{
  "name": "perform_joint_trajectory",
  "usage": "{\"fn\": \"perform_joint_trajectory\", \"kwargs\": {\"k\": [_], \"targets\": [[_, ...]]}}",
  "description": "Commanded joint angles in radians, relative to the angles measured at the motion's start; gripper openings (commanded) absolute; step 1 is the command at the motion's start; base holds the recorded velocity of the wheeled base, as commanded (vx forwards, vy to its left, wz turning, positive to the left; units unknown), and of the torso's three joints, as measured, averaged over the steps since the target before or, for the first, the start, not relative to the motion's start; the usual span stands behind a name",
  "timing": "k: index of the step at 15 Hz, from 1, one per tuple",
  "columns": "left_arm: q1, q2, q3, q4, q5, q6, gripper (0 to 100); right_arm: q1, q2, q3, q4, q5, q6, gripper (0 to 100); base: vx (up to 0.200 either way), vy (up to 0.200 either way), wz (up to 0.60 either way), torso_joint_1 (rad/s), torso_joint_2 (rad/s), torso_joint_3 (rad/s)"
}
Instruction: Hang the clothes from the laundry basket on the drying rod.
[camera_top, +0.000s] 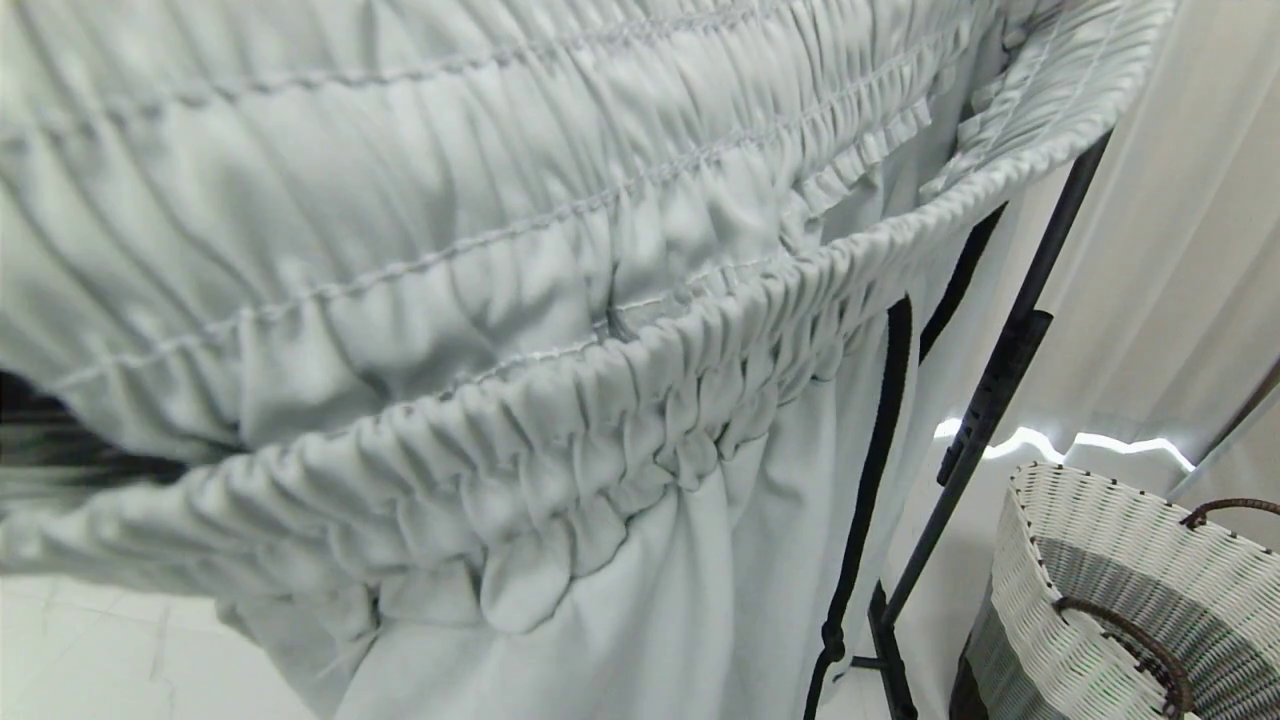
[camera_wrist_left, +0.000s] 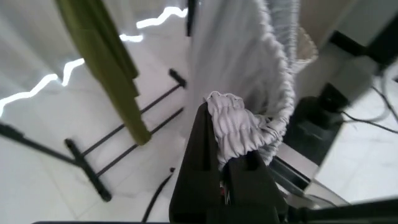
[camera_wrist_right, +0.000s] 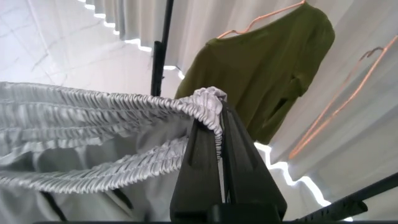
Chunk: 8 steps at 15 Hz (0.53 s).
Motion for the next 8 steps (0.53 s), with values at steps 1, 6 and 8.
{"fn": "perform_joint_trajectory", "kwargs": {"k": [1,6,8], "targets": [[-0.045,-0.002,0.0,0.0,0.0,-0.001,0,0.0,0.003,0.0,0.002,-0.003,0.0,0,0.0,0.0,0.0,0.0,0.0,0.0],[0.187,0.019,-0.047,-0.002,0.024,0.206,0,-0.078,-0.04,-0.011,0.052,-0.008,-0.029,0,0.0,0.0,0.0,0.0,0.0,0.0],[0.319,0.022,-0.055,-0.062,-0.013,0.388,0,-0.099,-0.062,-0.014,0.108,-0.008,-0.028,0,0.0,0.0,0.0,0.0,0.0,0.0]]}}
